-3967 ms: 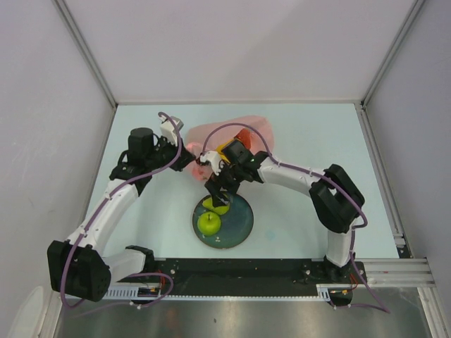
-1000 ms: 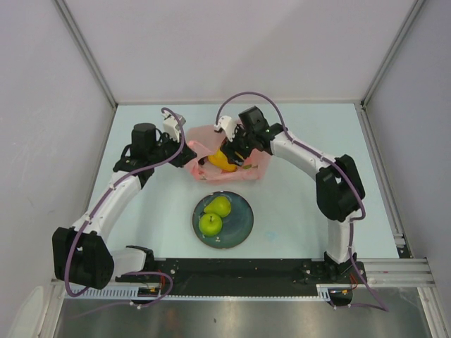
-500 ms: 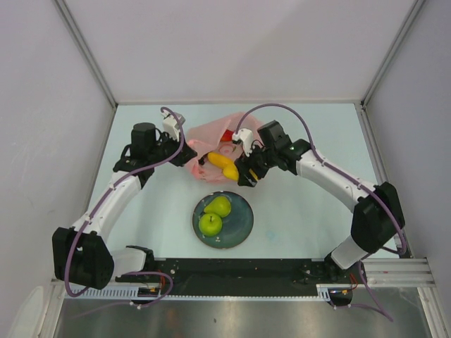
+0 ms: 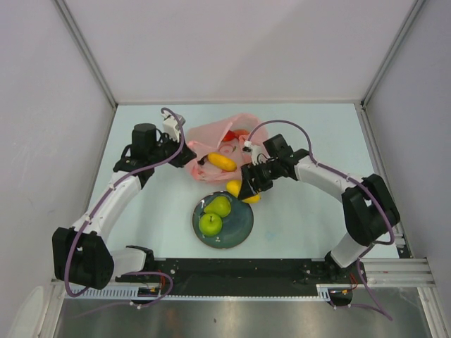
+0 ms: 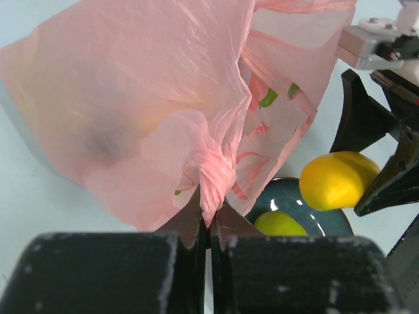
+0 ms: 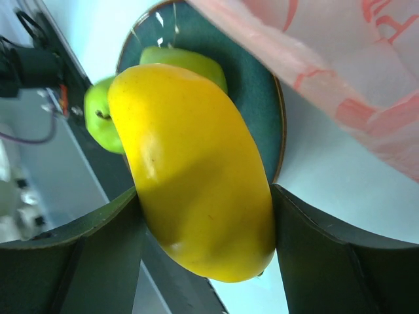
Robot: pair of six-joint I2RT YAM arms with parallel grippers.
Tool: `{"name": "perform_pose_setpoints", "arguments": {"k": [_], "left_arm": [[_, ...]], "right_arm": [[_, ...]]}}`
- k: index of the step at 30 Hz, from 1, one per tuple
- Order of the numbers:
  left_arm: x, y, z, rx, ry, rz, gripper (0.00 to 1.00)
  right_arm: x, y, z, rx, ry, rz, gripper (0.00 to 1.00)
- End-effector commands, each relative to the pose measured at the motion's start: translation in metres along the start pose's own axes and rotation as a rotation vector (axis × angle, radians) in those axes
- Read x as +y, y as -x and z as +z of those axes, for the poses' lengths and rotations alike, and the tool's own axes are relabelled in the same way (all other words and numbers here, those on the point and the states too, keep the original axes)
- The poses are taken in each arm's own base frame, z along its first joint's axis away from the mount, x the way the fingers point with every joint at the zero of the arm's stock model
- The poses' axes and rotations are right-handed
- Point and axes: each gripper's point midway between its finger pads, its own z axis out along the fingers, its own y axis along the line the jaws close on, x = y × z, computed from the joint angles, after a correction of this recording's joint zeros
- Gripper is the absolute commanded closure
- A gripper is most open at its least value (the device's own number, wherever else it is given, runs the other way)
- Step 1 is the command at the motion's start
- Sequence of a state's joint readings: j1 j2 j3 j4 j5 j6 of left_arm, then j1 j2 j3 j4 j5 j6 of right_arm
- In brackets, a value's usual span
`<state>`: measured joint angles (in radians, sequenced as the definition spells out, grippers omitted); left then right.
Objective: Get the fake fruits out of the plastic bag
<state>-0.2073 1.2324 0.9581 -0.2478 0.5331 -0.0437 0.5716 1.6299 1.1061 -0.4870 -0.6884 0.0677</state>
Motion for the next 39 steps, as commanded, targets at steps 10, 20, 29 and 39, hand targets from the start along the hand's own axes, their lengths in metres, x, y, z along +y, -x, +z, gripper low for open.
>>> {"name": "perform_pose_setpoints", "arguments": {"k": [10, 20, 29, 39], "left_arm": [[-0.001, 0.021, -0.006, -0.027, 0.011, 0.088, 1.00], [-0.006, 0.015, -0.010, -0.015, -0.009, 0.098, 1.00], [-0.007, 0.012, -0.017, -0.019, 0.005, 0.111, 1.00], [-0.007, 0.009, -0.015, -0.017, -0.003, 0.107, 1.00]], "right_arm": [[-0.004, -0.010, 0.043, 0.051, 0.068, 0.262, 0.47], [-0.005, -0.020, 0.066, 0.085, 0.052, 0.258, 0.36], [-0.022, -0.014, 0.069, 0.054, 0.002, 0.280, 0.24], [-0.021, -0.007, 0.064, 0.024, -0.015, 0.228, 0.00]]}}
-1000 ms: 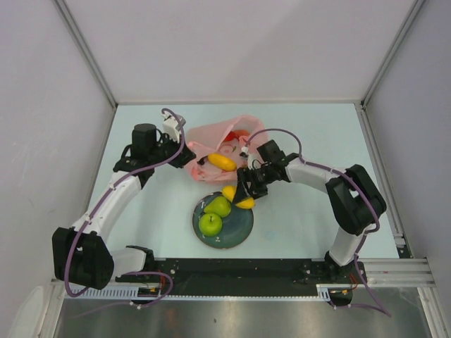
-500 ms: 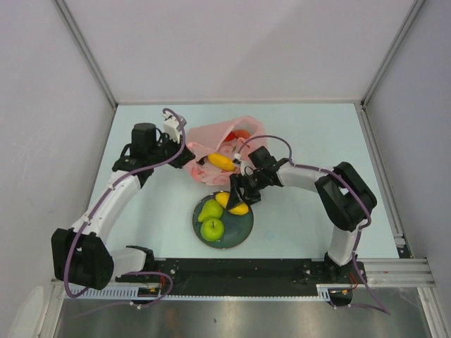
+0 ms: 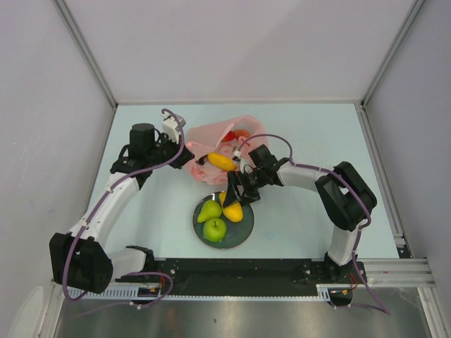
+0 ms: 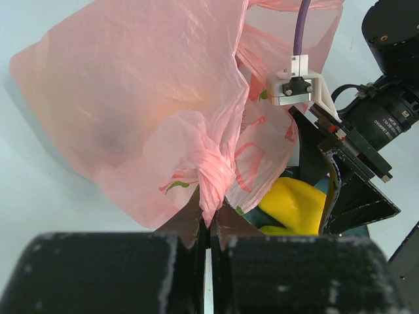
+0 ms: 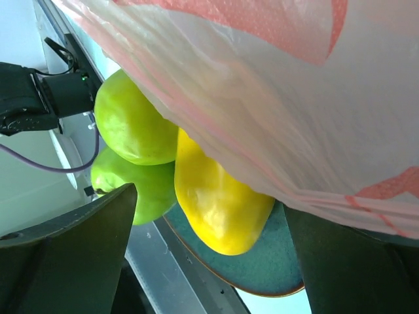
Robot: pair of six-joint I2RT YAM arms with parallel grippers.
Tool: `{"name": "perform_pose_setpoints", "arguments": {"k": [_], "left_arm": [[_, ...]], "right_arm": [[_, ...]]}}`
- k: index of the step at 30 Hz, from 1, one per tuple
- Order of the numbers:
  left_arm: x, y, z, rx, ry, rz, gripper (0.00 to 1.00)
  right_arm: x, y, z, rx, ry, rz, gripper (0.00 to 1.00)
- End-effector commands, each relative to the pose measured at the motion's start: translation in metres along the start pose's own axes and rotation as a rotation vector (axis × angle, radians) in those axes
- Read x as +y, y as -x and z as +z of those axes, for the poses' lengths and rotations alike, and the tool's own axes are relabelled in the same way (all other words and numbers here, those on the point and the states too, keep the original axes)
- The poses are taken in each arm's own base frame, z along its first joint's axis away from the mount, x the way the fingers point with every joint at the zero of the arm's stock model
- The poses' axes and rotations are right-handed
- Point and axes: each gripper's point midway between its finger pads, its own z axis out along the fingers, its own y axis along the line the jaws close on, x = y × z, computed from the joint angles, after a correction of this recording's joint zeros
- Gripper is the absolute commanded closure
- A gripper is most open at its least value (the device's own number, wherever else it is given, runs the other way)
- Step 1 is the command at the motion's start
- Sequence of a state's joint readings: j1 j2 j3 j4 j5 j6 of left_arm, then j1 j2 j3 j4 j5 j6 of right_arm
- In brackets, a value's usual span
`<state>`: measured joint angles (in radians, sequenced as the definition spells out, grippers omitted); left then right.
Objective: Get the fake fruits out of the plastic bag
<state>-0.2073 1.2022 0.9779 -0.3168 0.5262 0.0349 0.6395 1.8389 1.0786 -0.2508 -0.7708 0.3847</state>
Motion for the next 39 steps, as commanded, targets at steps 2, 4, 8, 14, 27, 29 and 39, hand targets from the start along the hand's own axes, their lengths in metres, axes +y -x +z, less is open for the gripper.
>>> {"name": "perform_pose_setpoints", "arguments": {"k": [2, 4, 8, 14, 27, 29, 39], "left_arm": [[-0.004, 0.010, -0.004, -0.036, -0.008, 0.038, 1.00], [-0.005, 0.010, -0.004, -0.036, -0.010, 0.038, 1.00], [-0.004, 0.010, -0.003, -0.034, -0.010, 0.037, 1.00], [-0.005, 0.019, -0.005, -0.071, -0.006, 0.047, 1.00], [-0.010, 0.030, -0.009, -0.120, -0.022, -0.006, 1.00], [-0.014, 0.033, -0.009, -0.130, -0.049, -0.034, 1.00], [-0.013, 0.039, -0.010, -0.161, -0.041, -0.039, 1.00]], "right_arm": [[-0.023, 0.012, -0.005, -0.059, -0.114, -0.046, 0.00], [-0.021, 0.014, -0.006, -0.068, -0.111, -0.054, 0.00], [-0.014, 0.019, -0.013, -0.085, -0.082, -0.069, 0.00], [0.006, 0.047, -0.057, -0.172, -0.050, -0.160, 0.00], [0.027, 0.174, -0.123, -0.459, -0.305, -0.574, 0.17], [0.018, 0.194, -0.124, -0.485, -0.366, -0.598, 0.24], [-0.008, 0.215, -0.064, -0.338, -0.434, -0.798, 0.45]]}}
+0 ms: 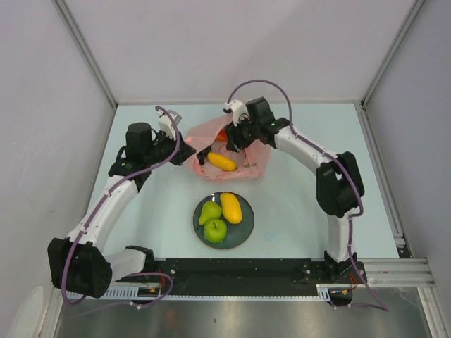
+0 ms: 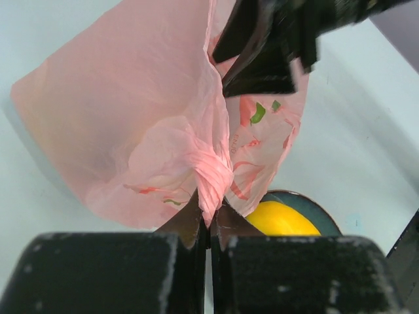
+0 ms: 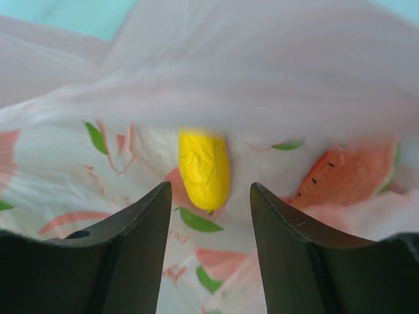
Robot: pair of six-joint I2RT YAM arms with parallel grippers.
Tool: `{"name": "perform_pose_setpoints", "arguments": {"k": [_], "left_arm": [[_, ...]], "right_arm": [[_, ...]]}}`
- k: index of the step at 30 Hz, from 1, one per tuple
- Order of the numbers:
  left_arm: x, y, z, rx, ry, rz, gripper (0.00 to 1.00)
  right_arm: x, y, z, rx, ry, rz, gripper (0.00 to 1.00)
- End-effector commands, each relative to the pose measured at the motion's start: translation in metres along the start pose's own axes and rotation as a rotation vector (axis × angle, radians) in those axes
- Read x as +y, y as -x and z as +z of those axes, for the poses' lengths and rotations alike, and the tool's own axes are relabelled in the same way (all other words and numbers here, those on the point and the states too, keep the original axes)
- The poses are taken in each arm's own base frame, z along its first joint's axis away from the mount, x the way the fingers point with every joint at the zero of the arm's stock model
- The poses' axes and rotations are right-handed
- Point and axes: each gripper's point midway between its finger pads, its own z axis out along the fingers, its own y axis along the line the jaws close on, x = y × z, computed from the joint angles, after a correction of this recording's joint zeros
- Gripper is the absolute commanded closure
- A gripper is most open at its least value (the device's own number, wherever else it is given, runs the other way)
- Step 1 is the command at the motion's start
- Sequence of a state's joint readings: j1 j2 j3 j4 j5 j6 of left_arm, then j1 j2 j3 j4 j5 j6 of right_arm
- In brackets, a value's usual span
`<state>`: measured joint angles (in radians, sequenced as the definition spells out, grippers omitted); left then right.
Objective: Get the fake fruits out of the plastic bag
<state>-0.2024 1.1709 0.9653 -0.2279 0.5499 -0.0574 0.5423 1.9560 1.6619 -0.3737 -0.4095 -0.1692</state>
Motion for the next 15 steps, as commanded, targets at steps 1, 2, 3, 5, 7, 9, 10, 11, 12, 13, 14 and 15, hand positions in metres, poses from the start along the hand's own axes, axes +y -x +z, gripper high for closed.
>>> {"name": "perform_pose_setpoints", "arguments": {"k": [1, 2, 3, 5, 7, 9, 10, 11, 12, 13, 14, 15], "left_arm": [[-0.006, 0.018, -0.002, -0.065, -0.026, -0.004, 1.00], [-0.006, 0.021, -0.001, -0.070, -0.029, -0.007, 1.00], [-0.007, 0.023, -0.001, -0.075, -0.029, -0.005, 1.00], [-0.005, 0.027, 0.000, -0.082, -0.025, 0.002, 1.00], [-0.004, 0.028, 0.000, -0.080, -0.022, 0.003, 1.00], [-0.004, 0.028, 0.001, -0.079, -0.021, 0.004, 0.99], [-0.004, 0.027, 0.001, -0.075, -0.023, 0.003, 1.00], [-0.003, 0.026, 0.001, -0.077, -0.020, 0.001, 1.00], [-0.002, 0.025, 0.001, -0.076, -0.019, 0.000, 1.00], [-0.001, 0.023, 0.001, -0.074, -0.017, -0.004, 1.00], [-0.001, 0.023, 0.001, -0.074, -0.017, -0.004, 1.00], [0.000, 0.022, 0.002, -0.071, -0.015, -0.006, 1.00]], "right_arm": [[0.004, -0.010, 0.031, 0.056, -0.007, -0.158, 0.45], [0.001, -0.021, 0.042, 0.082, -0.004, -0.173, 0.44], [0.000, -0.023, 0.047, 0.087, -0.016, -0.179, 0.40], [0.001, -0.034, 0.062, 0.110, -0.018, -0.185, 0.34], [0.000, -0.040, 0.071, 0.126, -0.037, -0.203, 0.26], [0.002, -0.044, 0.081, 0.137, -0.042, -0.219, 0.19], [0.001, -0.045, 0.083, 0.140, -0.049, -0.222, 0.18], [0.002, -0.047, 0.087, 0.146, -0.055, -0.230, 0.15], [-0.003, -0.050, 0.090, 0.152, -0.079, -0.239, 0.14], [-0.005, -0.053, 0.093, 0.160, -0.086, -0.245, 0.13], [-0.009, -0.055, 0.095, 0.165, -0.107, -0.256, 0.13], [-0.012, -0.062, 0.098, 0.180, -0.115, -0.269, 0.12]]}}
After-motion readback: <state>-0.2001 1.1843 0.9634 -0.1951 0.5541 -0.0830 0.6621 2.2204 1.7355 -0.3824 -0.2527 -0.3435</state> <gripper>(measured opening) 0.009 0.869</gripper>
